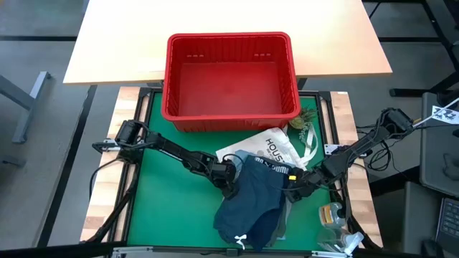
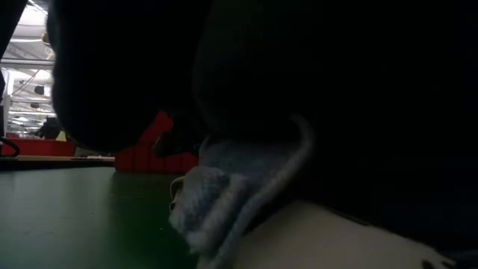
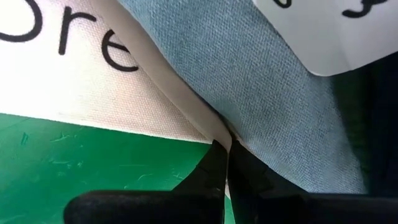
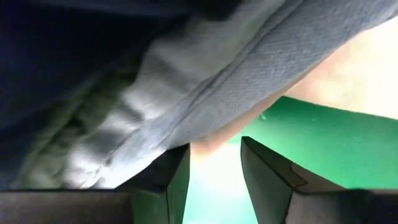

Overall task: Fold Laundry from Bin
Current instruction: Put the stacked clothes into the red organizer bin

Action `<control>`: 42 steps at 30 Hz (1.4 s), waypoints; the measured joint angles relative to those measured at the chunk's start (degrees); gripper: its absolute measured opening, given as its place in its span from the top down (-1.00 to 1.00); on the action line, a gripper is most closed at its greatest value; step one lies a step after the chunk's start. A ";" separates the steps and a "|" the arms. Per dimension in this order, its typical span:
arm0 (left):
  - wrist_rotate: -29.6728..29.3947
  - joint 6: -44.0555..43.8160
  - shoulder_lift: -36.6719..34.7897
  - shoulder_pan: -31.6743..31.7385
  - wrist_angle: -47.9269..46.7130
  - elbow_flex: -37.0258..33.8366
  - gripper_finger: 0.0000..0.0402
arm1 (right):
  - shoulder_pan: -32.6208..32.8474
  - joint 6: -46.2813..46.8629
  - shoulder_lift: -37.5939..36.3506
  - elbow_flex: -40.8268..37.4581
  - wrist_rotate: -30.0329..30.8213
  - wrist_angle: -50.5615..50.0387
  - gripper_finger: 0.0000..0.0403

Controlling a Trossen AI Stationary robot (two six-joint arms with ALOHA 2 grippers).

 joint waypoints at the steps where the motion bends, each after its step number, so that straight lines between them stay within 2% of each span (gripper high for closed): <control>1: -0.02 -0.15 0.00 0.00 0.00 0.02 1.00 | 0.00 -0.02 -0.44 0.00 0.00 -0.02 0.29; 8: -0.06 -0.20 0.00 0.00 0.02 0.02 1.00 | 0.07 -0.39 -1.22 0.04 0.19 -0.09 0.29; 23: -0.13 -0.20 0.00 0.02 0.06 0.02 1.00 | 0.07 -0.09 7.49 0.06 3.72 7.75 0.31; 27: -0.15 -0.22 0.00 0.02 0.16 0.02 1.00 | 0.07 -0.08 8.43 0.15 4.40 8.39 0.48; 31: -0.15 -0.20 0.00 0.02 0.17 0.02 1.00 | 0.09 -0.04 8.52 0.13 5.82 9.56 0.84; 33: -0.15 -0.20 0.00 0.02 0.14 0.02 1.00 | 0.09 -0.37 8.58 0.12 6.22 10.36 0.95; 38: 0.87 -0.17 0.00 0.07 0.36 0.02 1.00 | 0.07 -0.37 8.61 0.09 6.27 10.84 0.89; 42: 3.49 -0.23 0.00 0.11 0.44 0.02 1.00 | 0.07 -0.43 8.61 0.05 6.27 11.97 0.97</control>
